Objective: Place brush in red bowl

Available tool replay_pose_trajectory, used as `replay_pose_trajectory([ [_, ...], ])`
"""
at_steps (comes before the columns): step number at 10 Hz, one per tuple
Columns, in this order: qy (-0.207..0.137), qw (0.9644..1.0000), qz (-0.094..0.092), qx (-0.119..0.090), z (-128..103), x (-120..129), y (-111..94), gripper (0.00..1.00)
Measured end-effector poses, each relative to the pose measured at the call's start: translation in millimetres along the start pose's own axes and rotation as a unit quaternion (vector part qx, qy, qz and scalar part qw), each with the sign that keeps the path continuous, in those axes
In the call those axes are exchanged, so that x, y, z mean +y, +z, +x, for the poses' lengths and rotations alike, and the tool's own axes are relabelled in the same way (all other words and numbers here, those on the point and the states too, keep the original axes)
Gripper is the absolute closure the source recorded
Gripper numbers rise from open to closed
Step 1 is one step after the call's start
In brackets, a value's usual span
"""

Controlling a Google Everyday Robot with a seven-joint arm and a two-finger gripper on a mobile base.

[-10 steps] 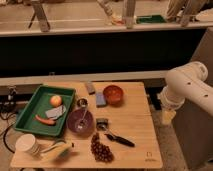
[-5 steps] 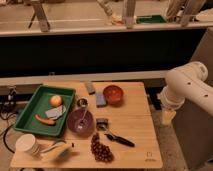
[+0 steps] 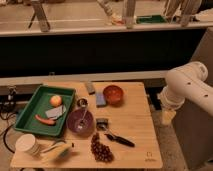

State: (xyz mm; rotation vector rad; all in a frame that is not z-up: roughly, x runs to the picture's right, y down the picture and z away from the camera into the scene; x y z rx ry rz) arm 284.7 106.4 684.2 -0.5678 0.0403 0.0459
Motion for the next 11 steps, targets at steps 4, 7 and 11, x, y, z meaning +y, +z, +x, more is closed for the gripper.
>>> replay_pose_trajectory([
  [4, -0.005, 0.9997, -0.013, -0.022, -17, 5, -5, 0.2],
  [7, -0.006, 0.9993, -0.02, -0.03, -20, 7, -8, 0.2],
  [11, -0.01, 0.9988, -0.029, -0.039, -29, 10, -10, 0.2],
])
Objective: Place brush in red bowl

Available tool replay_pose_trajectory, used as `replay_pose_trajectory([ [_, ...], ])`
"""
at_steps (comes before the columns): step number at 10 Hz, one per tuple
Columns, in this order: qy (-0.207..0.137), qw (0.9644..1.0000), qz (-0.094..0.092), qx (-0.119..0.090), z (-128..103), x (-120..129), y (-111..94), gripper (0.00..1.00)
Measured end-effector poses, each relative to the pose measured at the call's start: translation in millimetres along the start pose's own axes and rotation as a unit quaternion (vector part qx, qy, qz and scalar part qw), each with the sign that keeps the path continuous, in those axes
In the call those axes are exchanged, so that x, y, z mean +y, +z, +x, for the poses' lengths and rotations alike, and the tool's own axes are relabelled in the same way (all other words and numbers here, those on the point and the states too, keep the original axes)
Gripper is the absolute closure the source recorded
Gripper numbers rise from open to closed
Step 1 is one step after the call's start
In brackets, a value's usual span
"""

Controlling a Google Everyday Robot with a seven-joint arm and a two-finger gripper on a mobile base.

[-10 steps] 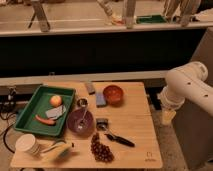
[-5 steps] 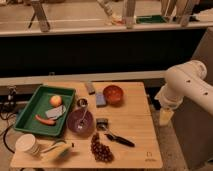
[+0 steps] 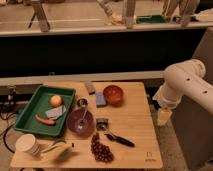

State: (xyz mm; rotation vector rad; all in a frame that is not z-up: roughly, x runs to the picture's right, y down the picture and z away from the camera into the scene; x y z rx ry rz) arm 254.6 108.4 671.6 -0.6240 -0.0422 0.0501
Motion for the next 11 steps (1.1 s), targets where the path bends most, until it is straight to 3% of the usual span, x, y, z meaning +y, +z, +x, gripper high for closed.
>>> replay_pose_trajectory([
  [11, -0.002, 0.9994, -0.029, -0.018, -29, 10, 3, 0.2],
])
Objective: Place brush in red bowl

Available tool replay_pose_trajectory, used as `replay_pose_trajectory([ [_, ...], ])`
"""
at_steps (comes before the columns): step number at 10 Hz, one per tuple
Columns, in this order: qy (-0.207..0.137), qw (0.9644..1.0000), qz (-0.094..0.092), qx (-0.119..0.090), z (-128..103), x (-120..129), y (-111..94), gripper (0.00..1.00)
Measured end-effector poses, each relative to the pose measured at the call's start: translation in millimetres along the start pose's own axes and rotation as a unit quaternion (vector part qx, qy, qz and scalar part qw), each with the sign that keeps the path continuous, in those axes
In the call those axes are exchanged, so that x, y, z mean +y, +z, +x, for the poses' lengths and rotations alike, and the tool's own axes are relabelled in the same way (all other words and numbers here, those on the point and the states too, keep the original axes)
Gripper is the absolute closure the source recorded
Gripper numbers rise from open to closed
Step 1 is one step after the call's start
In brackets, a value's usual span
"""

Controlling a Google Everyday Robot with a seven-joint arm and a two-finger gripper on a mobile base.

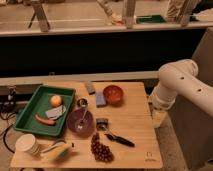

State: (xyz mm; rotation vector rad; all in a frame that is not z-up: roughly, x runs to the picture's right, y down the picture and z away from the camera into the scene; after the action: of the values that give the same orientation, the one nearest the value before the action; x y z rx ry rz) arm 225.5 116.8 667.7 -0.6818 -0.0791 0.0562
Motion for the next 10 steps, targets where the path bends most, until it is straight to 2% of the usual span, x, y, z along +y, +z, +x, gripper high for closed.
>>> replay_pose_trajectory([
  [10, 0.01, 0.9997, -0.022, -0.01, -29, 17, 13, 0.2],
])
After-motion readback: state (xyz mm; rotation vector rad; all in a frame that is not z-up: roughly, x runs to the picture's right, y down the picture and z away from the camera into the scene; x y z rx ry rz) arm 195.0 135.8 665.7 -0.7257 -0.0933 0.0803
